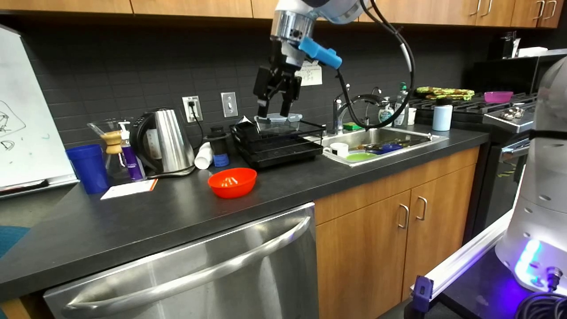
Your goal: Put the orange bowl in the black drying rack on the right, remove the orange bowl from the drying rack and put it on the counter again
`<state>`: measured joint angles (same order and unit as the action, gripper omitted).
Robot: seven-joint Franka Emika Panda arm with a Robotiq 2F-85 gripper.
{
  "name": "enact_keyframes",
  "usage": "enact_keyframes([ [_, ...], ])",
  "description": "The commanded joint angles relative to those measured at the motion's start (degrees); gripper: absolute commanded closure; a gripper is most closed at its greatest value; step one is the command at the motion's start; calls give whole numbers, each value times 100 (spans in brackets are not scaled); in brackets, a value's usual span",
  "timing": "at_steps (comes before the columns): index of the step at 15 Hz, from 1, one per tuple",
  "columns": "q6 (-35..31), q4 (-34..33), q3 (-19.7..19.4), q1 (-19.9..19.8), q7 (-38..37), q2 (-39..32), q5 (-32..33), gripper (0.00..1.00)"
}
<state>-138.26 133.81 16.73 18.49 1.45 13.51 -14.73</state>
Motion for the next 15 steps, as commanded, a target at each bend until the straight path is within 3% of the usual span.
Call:
enact_keyframes([
  [1,-154,-338,407,-22,-909,-483,705,0],
  [5,-137,-605,702,-92,-2233,-900,1854,0],
  [8,41,-916,704,-132,-3757,-1205,2657,0],
  [12,393,-1475,598,51,-4921,-1742,2662,0],
  [15,380,-1826,516,224,-5380,-2155,2671,0],
])
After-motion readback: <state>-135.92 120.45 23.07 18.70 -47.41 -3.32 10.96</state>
